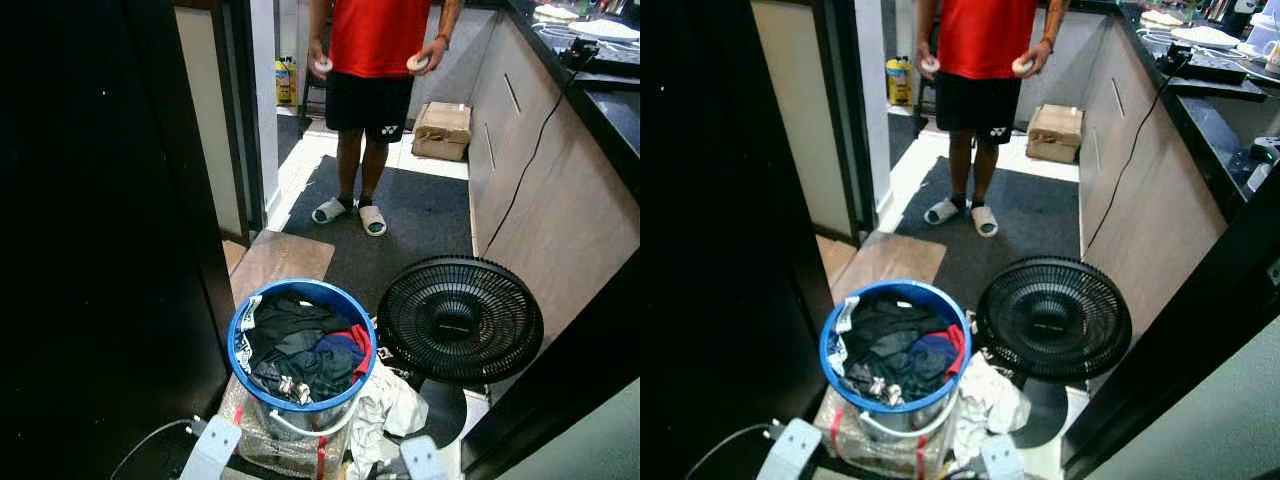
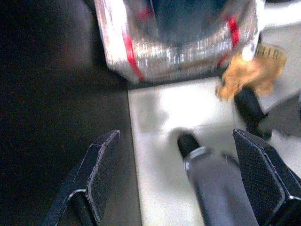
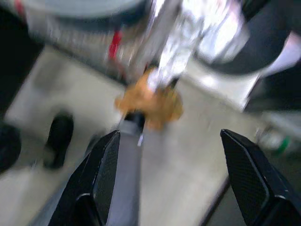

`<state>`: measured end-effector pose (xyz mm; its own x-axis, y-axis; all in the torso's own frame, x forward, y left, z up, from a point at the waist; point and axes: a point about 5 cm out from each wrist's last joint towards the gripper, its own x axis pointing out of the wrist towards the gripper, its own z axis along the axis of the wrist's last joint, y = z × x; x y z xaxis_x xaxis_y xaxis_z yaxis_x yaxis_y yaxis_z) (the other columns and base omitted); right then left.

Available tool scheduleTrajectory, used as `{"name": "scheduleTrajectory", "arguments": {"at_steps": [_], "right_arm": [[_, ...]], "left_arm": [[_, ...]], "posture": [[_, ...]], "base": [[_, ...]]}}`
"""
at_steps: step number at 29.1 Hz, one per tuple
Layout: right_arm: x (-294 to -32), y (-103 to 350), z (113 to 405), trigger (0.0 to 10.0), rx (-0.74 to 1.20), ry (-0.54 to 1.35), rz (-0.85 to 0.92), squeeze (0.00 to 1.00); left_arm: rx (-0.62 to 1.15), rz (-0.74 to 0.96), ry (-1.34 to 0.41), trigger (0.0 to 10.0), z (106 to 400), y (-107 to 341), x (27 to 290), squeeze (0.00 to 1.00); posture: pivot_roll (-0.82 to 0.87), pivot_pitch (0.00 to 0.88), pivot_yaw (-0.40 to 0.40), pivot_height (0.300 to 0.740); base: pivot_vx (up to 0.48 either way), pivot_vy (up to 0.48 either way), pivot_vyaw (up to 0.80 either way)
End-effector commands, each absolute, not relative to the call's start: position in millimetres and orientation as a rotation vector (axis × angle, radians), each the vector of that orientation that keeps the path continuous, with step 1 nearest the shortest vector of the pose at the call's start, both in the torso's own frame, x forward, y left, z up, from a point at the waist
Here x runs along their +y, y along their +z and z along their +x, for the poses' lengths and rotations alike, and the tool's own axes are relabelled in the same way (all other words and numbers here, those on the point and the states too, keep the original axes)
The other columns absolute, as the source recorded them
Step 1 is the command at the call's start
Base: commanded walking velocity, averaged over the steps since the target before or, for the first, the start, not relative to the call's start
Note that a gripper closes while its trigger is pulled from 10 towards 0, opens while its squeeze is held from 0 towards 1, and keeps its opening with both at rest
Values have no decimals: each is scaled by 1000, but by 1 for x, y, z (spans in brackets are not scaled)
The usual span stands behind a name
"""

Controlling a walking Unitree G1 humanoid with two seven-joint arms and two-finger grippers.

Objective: Clothes washing

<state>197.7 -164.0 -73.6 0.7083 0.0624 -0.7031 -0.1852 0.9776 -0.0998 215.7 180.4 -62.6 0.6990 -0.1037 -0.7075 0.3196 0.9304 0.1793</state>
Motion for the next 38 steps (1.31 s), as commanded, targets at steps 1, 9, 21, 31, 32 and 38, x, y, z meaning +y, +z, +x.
{"name": "scheduleTrajectory", "arguments": {"at_steps": [1,9,21,31,32,38], "right_arm": [[-165,-48,233,10000,585,114,-158,0],[-159,-10,268,10000,333,151,-206,0],[-122,16,289,10000,183,264,-245,0],[-125,35,311,10000,152,236,-289,0],[-125,36,313,10000,150,235,-292,0],[-120,42,320,10000,141,243,-307,0]], "left_arm": [[615,283,-264,10000,245,-39,179,0],[369,206,-327,10000,286,8,159,0],[266,170,-357,10000,316,43,96,0],[241,205,-325,10000,335,71,90,0],[236,206,-320,10000,337,74,89,0],[218,202,-311,10000,339,83,87,0]], "posture": [[31,0,38,740],[29,0,47,740],[41,0,65,740],[76,104,87,740],[76,104,87,740],[106,189,93,740]], "base": [[0,0,0],[0,0,0],[0,0,0],[0,0,0],[0,0,0],[0,0,0]]}}
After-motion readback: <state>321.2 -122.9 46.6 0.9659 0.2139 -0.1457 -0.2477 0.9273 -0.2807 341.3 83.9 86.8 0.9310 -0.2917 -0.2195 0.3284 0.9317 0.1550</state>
